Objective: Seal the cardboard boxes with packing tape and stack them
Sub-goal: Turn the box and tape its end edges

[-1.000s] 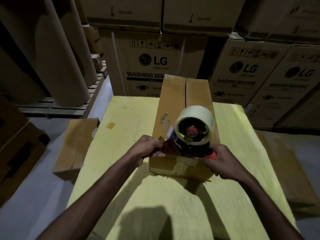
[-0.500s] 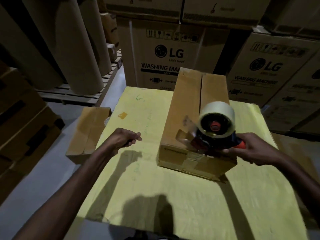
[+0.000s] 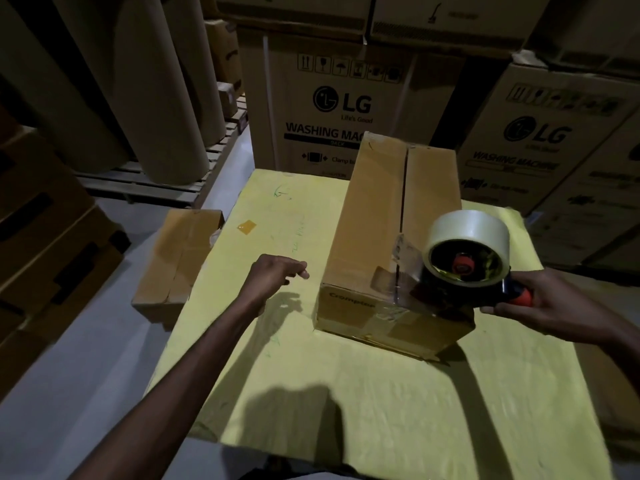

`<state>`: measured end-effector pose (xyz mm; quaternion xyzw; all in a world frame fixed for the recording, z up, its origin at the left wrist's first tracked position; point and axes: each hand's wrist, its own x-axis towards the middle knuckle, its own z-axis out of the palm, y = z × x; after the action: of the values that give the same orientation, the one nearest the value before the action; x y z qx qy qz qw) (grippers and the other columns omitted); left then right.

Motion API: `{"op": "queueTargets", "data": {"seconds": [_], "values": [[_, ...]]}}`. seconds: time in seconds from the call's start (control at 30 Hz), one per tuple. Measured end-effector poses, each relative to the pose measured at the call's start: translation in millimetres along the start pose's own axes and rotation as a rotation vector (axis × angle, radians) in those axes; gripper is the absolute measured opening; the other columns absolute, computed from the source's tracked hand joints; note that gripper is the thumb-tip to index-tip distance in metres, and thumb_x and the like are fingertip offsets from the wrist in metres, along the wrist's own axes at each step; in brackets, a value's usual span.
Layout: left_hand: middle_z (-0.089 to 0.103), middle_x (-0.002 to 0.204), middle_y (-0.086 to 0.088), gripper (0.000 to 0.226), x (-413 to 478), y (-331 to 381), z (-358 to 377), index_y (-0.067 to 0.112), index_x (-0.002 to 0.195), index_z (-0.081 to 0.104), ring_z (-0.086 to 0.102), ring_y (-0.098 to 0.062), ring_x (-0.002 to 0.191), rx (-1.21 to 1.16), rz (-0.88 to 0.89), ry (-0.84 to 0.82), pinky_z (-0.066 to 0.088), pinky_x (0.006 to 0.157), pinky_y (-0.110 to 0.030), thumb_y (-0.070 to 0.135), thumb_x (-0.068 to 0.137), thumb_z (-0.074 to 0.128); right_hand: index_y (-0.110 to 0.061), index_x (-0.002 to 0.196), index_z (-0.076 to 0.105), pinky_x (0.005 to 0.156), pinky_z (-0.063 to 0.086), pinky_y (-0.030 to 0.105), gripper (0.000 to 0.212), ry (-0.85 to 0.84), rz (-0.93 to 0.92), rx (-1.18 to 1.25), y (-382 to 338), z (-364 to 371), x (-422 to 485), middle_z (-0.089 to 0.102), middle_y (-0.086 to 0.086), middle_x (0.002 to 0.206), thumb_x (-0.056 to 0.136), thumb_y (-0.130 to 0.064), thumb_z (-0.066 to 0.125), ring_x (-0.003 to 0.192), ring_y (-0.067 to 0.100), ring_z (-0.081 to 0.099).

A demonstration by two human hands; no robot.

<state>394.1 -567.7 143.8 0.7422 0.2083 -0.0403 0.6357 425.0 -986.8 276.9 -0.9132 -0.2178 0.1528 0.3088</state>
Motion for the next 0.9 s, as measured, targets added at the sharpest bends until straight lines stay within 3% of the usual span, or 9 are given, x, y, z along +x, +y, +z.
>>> {"op": "queueTargets", "data": {"seconds": [0.07, 0.13, 0.23, 0.37, 0.43, 0.6, 0.7, 0.9], "values": [[0.079, 0.085, -0.007, 0.023, -2, 0, 7, 0.006, 0.079, 0.081, 0.067, -0.018, 0.075, -0.072, -0.002, -0.004, 0.051, 0.073, -0.032, 0.022, 0.093, 0.071, -0.028, 0.086, 0.075, 0.043, 0.040, 0.018, 0.031, 0.000, 0.024, 0.039, -1, 0, -2, 0.070, -0.002, 0.069, 0.072, -0.055, 0.077, 0.048, 0.007, 0.055], [0.077, 0.078, -0.011, 0.023, -4, 0, 11, 0.005, 0.078, 0.080, 0.059, -0.017, 0.065, -0.102, -0.008, -0.003, 0.045, 0.067, -0.032, 0.022, 0.092, 0.073, -0.040, 0.094, 0.074, 0.043, 0.040, 0.019, 0.024, -0.023, 0.056, 0.054, -3, -1, -5, 0.070, -0.004, 0.068, 0.071, -0.043, 0.078, 0.048, 0.006, 0.054], [0.069, 0.067, -0.005, 0.024, -4, -4, 16, 0.009, 0.076, 0.081, 0.052, -0.016, 0.060, -0.063, -0.004, -0.002, 0.039, 0.062, -0.030, 0.025, 0.092, 0.073, -0.051, 0.094, 0.070, 0.042, 0.039, 0.019, 0.030, -0.022, 0.058, 0.053, -4, -1, -9, 0.070, -0.006, 0.067, 0.075, -0.030, 0.078, 0.047, 0.006, 0.055], [0.062, 0.061, -0.004, 0.026, -2, -11, 19, 0.010, 0.076, 0.081, 0.047, -0.016, 0.056, -0.042, 0.002, -0.019, 0.036, 0.058, -0.029, 0.027, 0.094, 0.073, -0.033, 0.080, 0.073, 0.042, 0.039, 0.014, 0.021, 0.003, 0.057, 0.025, 1, 1, -9, 0.069, -0.013, 0.064, 0.080, -0.014, 0.082, 0.050, 0.006, 0.060], [0.060, 0.060, -0.003, 0.025, -2, -13, 20, 0.007, 0.079, 0.080, 0.046, -0.014, 0.053, -0.054, 0.021, -0.029, 0.035, 0.055, -0.027, 0.026, 0.095, 0.073, -0.024, 0.088, 0.071, 0.043, 0.039, 0.013, 0.021, -0.001, 0.065, 0.002, 4, 2, -9, 0.070, -0.014, 0.066, 0.082, -0.007, 0.081, 0.051, 0.005, 0.060], [0.057, 0.058, 0.001, 0.024, -2, -17, 19, 0.008, 0.083, 0.081, 0.043, -0.012, 0.052, -0.080, 0.039, -0.045, 0.034, 0.052, -0.022, 0.026, 0.097, 0.072, -0.020, 0.097, 0.073, 0.043, 0.039, 0.014, 0.019, 0.001, 0.097, -0.017, 12, 3, -7, 0.071, -0.012, 0.070, 0.082, -0.012, 0.082, 0.051, 0.005, 0.060], [0.055, 0.058, 0.001, 0.023, -4, -16, 19, 0.008, 0.084, 0.081, 0.042, -0.012, 0.052, -0.081, 0.058, -0.035, 0.035, 0.051, -0.020, 0.025, 0.097, 0.072, -0.023, 0.095, 0.072, 0.041, 0.041, 0.023, 0.017, 0.003, 0.119, -0.014, 16, 2, -5, 0.070, -0.006, 0.069, 0.082, -0.017, 0.082, 0.047, 0.009, 0.055], [0.055, 0.057, 0.001, 0.022, -5, -12, 14, 0.009, 0.084, 0.081, 0.040, -0.010, 0.051, -0.070, 0.067, -0.020, 0.035, 0.051, -0.020, 0.024, 0.098, 0.072, -0.024, 0.095, 0.072, 0.040, 0.042, 0.026, 0.019, -0.001, 0.133, 0.009, 13, 2, -6, 0.070, -0.001, 0.072, 0.079, -0.026, 0.082, 0.047, 0.015, 0.056]]}}
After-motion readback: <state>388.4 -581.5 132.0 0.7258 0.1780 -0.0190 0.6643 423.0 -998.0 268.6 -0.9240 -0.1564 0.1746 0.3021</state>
